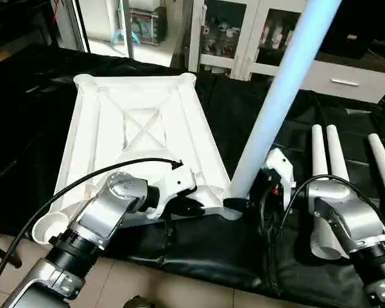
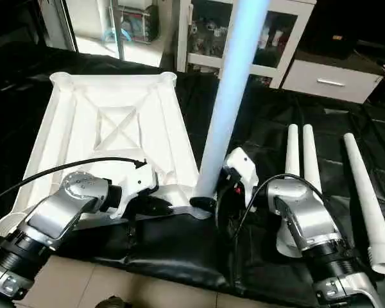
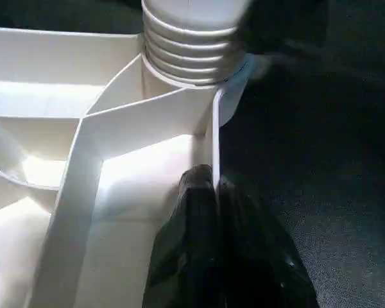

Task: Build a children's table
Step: Rotate leg to tighten

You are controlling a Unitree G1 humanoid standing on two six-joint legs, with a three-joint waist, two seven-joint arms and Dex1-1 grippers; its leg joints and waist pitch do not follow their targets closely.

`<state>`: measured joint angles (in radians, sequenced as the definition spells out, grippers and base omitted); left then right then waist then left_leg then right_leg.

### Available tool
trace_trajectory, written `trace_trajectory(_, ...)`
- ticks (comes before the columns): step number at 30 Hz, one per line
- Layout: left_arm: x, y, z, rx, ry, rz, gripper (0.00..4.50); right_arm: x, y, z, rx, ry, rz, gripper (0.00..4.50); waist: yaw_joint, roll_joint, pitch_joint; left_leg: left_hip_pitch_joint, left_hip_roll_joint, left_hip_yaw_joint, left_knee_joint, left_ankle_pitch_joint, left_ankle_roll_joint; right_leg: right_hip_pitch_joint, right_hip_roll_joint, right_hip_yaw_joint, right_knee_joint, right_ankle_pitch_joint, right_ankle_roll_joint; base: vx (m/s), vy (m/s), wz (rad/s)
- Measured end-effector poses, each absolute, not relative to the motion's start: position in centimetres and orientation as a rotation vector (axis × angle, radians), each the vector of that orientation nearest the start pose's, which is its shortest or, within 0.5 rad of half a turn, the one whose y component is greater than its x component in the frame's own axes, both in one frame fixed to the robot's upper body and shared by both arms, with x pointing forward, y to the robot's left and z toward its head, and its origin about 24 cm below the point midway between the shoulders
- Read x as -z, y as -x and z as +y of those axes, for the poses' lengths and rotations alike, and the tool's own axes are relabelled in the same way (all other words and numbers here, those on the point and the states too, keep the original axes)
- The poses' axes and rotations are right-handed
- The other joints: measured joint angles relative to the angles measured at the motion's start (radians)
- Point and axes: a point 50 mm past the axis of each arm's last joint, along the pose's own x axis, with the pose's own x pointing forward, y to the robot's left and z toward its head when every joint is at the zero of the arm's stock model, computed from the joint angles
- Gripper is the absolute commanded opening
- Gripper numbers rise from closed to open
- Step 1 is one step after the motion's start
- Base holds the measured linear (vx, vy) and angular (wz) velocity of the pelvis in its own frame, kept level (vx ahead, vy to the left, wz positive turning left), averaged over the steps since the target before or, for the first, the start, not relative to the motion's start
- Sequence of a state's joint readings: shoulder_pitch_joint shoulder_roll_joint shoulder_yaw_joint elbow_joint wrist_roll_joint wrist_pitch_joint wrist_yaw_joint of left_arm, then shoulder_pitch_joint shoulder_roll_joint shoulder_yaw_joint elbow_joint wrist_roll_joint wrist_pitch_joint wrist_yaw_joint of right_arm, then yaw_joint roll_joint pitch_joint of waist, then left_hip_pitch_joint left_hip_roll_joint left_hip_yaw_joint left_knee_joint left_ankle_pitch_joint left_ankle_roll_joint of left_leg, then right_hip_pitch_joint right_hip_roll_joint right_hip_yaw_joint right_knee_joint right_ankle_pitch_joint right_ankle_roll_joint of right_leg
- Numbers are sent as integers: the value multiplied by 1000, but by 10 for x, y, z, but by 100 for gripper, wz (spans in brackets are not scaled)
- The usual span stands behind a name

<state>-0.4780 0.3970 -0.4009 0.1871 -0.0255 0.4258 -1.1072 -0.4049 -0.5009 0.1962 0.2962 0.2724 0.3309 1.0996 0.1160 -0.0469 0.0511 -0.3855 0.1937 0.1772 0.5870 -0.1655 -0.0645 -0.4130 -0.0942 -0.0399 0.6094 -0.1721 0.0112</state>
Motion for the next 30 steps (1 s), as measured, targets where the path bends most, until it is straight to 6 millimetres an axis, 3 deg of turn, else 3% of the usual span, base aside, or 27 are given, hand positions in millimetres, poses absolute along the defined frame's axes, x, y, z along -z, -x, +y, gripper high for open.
trace_trajectory(11,-61,-286,107,1338,-408,510,0,-60,-289,-177,-1224,115,427,447,-1,-1,0,0,0,0,1,0,0,0,0,0,1,0,0,0,0,0)
trace_trajectory(30,-61,-286,108,1337,-412,514,0,-54,-292,-173,-1239,116,410,294,-3,-1,0,1,1,0,2,0,0,0,0,0,2,0,0,0,0,0)
